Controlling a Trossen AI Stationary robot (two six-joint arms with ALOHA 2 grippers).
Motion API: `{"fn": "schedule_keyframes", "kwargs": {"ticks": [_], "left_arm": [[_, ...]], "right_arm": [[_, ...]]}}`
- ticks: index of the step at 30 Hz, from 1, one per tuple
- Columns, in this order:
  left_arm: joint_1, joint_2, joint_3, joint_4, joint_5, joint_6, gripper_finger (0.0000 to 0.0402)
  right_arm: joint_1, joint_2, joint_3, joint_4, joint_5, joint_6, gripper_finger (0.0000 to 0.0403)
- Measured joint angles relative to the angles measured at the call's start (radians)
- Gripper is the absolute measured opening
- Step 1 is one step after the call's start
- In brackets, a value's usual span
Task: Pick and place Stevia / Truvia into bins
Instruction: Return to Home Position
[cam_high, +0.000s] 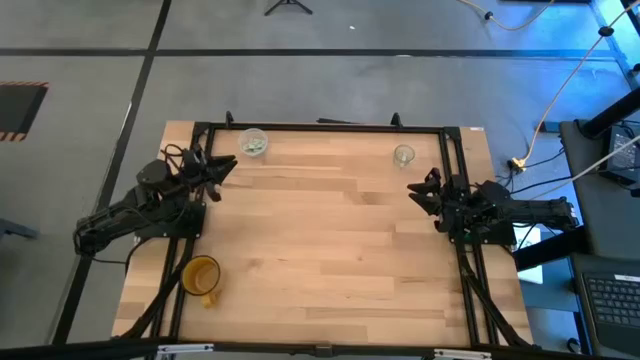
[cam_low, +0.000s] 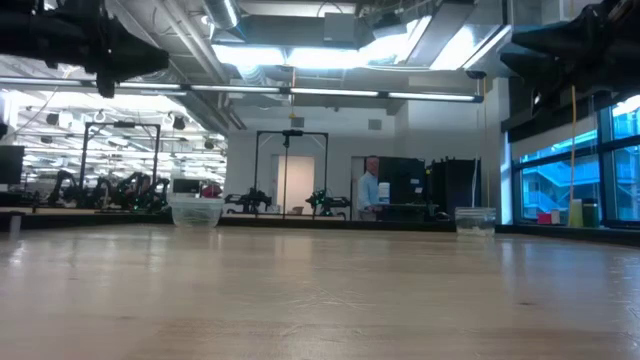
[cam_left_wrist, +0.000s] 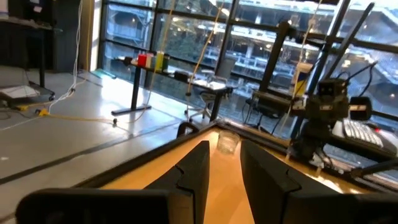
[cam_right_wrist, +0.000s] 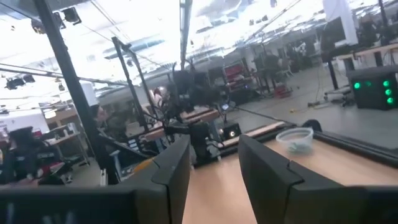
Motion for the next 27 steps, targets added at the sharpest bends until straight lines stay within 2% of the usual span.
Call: {"fn": "schedule_keyframes", "kwargs": {"ticks": [8,14,19,23,27], "left_arm": [[0.001,0.000,-0.097,0.041,-0.013,-0.025,0.0086],[0.001,0.000,-0.111,0.041,-0.054,-0.010,0.0086],[0.001,0.000,-0.111,-0.042,-0.116,-0.005,0.0086],[0.001,0.000,-0.111,-0.107,-0.192,-0.057,0.0086],[0.001,0.000,-0.111,-0.130,-0.206,-0.064,0.0086]], "right_arm": [[0.000,-0.005,0.000,-0.010,0.004,-0.026,0.0140],[0.000,-0.005,0.000,-0.121,0.003,-0.023,0.0140],[0.001,-0.004,0.000,-0.230,-0.002,0.025,0.0140],[0.001,-0.001,0.000,-0.227,-0.022,0.026,0.0140],[0.001,-0.001,0.000,-0.227,-0.022,0.026,0.0140]]}}
